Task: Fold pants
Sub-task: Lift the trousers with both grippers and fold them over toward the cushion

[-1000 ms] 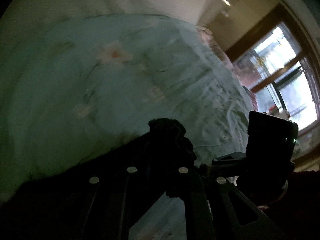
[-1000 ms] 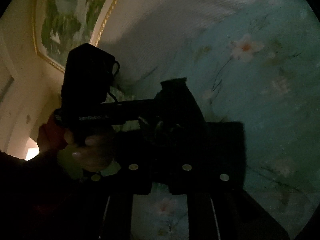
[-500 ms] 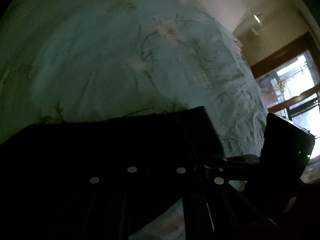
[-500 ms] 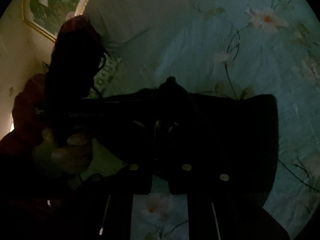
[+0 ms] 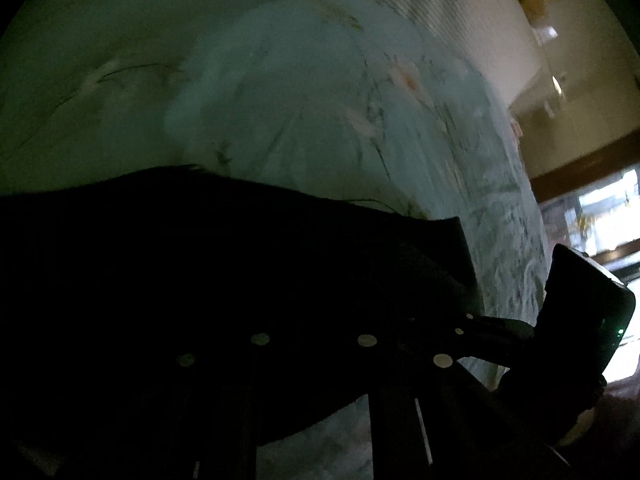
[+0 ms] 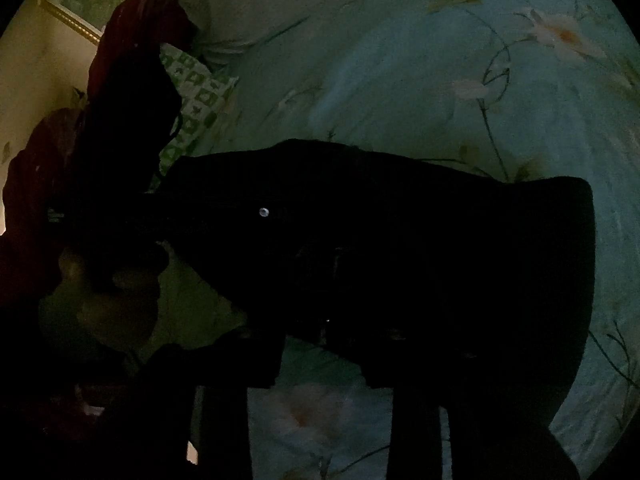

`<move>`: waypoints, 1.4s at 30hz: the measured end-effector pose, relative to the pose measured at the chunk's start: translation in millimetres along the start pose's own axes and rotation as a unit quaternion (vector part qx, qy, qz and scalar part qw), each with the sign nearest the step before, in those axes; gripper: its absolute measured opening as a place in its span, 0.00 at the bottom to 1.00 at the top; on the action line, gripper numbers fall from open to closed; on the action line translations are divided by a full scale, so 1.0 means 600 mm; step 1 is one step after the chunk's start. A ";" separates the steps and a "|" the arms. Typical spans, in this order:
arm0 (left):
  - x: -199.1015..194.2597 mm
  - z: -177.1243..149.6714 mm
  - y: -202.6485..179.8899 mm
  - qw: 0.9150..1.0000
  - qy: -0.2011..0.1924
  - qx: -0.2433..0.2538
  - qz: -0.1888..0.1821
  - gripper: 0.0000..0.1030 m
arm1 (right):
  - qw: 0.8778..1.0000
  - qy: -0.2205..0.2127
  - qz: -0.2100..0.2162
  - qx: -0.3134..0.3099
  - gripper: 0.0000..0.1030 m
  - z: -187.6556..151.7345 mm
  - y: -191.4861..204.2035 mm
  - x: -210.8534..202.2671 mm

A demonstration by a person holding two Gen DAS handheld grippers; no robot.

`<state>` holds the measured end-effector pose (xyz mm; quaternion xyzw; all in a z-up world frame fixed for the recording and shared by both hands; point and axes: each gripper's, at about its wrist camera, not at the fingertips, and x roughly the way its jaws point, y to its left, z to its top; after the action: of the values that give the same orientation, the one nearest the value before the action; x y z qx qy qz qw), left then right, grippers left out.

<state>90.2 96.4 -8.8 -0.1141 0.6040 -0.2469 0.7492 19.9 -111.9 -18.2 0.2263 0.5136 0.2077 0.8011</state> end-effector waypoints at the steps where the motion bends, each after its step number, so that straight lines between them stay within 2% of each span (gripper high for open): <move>1: -0.007 -0.003 0.003 1.000 -0.004 -0.006 0.001 0.09 | 1.000 0.002 0.003 -0.002 0.35 0.003 0.003 0.001; 7: -0.043 -0.031 0.024 0.999 -0.025 -0.039 0.010 0.13 | 0.999 0.014 0.041 -0.020 0.37 0.018 0.029 -0.004; 12: -0.076 -0.056 0.042 0.996 -0.051 -0.074 0.024 0.28 | 0.997 0.011 0.064 -0.038 0.38 0.050 0.050 -0.010; 18: -0.124 -0.096 0.084 0.988 -0.084 -0.125 0.038 0.30 | 0.996 0.019 0.058 -0.071 0.38 0.082 0.081 0.007; 22: -0.157 -0.125 0.122 0.980 -0.104 -0.163 0.047 0.30 | 0.993 0.034 0.056 -0.094 0.38 0.103 0.109 0.038; 26: -0.194 -0.154 0.164 0.969 -0.126 -0.207 0.051 0.34 | 0.990 0.050 0.057 -0.119 0.39 0.115 0.141 0.066; 31: -0.239 -0.179 0.220 0.955 -0.154 -0.245 0.060 0.40 | 0.984 0.068 0.059 -0.151 0.46 0.138 0.182 0.112; 36: -0.257 -0.201 0.270 0.941 -0.167 -0.286 0.066 0.45 | 0.978 0.083 0.061 -0.181 0.46 0.167 0.220 0.154; 42: -0.262 -0.214 0.314 0.929 -0.175 -0.320 0.069 0.48 | 0.970 0.100 0.065 -0.210 0.46 0.197 0.255 0.199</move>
<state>-12.9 352.9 4.8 -0.3471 0.5163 0.0354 0.7821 159.4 62.2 26.5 0.0635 0.5205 0.3842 0.7599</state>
